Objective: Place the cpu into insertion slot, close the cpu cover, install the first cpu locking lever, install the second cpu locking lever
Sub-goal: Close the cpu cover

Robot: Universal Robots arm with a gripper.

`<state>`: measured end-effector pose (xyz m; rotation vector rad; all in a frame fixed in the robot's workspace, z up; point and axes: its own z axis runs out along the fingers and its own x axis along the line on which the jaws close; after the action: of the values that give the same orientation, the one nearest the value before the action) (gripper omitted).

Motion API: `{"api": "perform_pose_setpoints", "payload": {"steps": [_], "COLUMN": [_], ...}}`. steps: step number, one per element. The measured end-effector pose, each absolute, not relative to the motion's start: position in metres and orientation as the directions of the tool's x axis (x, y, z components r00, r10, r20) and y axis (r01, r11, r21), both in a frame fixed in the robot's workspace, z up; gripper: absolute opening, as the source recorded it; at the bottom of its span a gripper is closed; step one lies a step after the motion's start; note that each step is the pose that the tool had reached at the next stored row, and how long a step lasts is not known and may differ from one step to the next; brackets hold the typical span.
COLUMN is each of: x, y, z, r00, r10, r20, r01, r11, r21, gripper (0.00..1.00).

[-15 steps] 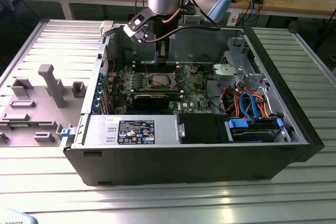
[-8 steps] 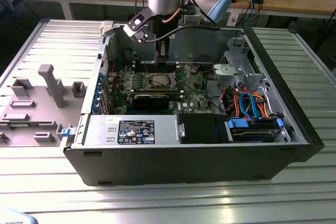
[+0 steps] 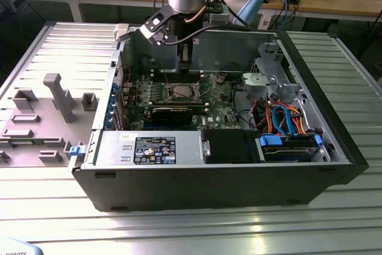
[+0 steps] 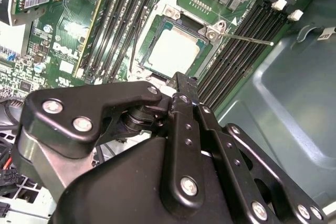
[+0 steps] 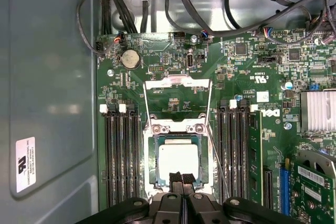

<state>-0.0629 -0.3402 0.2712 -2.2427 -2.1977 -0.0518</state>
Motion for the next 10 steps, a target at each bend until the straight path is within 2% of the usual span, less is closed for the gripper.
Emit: {"api": "perform_pose_setpoints", "payload": {"steps": [10], "x": [-0.0629], "y": [-0.3401], "z": [0.2737], "r00": [0.02], "r10": [0.999], "r20": [0.025], "r01": [1.0], "r11": [-0.02], "r21": [0.022], "gripper": [0.11]}}
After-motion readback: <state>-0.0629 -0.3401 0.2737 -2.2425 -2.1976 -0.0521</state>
